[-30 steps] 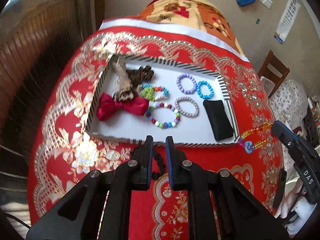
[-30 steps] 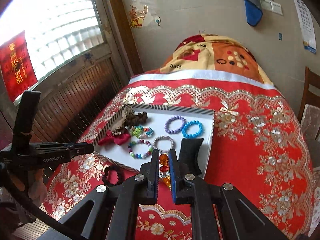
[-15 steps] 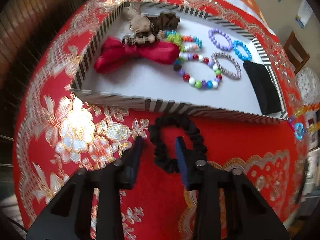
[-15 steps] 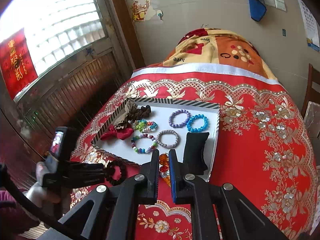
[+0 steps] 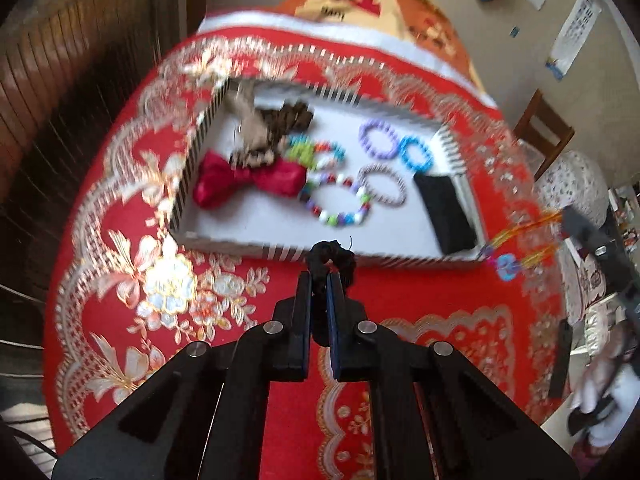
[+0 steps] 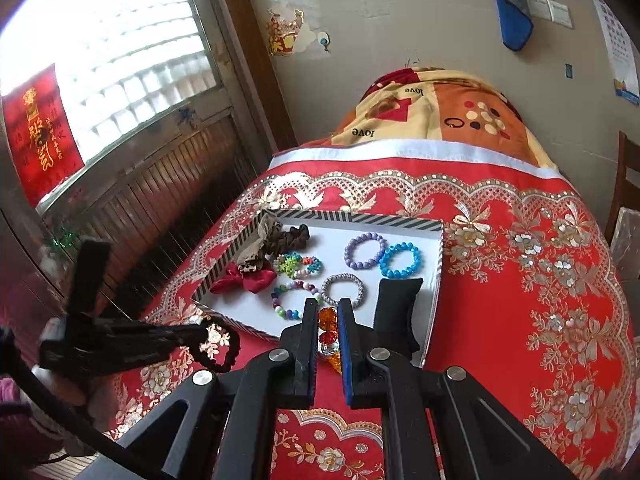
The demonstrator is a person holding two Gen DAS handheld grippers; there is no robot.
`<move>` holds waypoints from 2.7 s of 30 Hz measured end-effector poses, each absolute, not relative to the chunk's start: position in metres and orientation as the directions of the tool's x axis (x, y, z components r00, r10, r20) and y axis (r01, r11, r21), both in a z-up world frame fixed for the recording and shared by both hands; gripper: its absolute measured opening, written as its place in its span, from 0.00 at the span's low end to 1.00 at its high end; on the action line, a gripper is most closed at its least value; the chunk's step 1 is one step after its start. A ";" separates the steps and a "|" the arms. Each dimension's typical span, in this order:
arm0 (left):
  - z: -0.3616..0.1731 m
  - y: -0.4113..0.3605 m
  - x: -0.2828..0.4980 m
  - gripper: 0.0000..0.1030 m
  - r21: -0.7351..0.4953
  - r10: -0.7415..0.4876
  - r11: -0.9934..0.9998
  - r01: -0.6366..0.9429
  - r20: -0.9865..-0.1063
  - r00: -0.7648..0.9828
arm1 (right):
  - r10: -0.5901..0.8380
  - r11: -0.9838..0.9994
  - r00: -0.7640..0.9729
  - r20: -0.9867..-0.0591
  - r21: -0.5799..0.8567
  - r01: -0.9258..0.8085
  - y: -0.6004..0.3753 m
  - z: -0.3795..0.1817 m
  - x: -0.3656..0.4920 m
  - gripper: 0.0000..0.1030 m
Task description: Organize jewelry
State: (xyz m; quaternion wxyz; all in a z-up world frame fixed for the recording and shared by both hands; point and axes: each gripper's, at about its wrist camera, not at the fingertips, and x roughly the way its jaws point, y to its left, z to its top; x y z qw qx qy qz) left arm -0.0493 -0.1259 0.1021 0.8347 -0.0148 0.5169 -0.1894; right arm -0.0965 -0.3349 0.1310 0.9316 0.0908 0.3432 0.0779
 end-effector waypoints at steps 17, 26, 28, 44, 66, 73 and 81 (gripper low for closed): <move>0.122 -0.174 0.022 0.06 -0.165 -0.325 0.919 0.358 -0.830 0.453 | 0.222 0.969 0.727 -0.650 0.227 -0.094 -0.324 0.121 -0.048 0.08; 0.093 -0.193 0.074 0.05 -0.139 -0.295 0.921 0.364 -0.858 0.419 | 0.285 0.948 0.676 -0.680 0.303 -0.095 -0.307 0.094 -0.014 0.08; 0.088 -0.197 0.083 0.05 -0.135 -0.290 0.921 0.365 -0.863 0.413 | 0.305 0.939 0.659 -0.688 0.331 -0.089 -0.307 0.085 -0.007 0.08; 0.047 -0.210 0.135 0.06 -0.143 -0.260 0.934 0.327 -0.900 0.350 | 0.255 0.940 0.563 -0.787 0.338 0.047 -0.347 0.029 0.009 0.08; 0.040 -0.209 0.132 0.38 -0.085 -0.212 0.948 0.308 -0.888 0.408 | 0.257 0.951 0.522 -0.813 0.308 0.012 -0.328 0.017 0.021 0.30; 0.063 -0.196 0.104 0.38 0.002 -0.143 0.960 0.281 -0.857 0.495 | 0.218 0.960 0.584 -0.782 0.278 0.014 -0.331 0.038 0.005 0.30; 0.081 -0.166 0.052 0.38 0.023 -0.108 0.973 0.230 -0.834 0.541 | 0.165 0.967 0.624 -0.764 0.249 0.050 -0.332 0.054 -0.012 0.35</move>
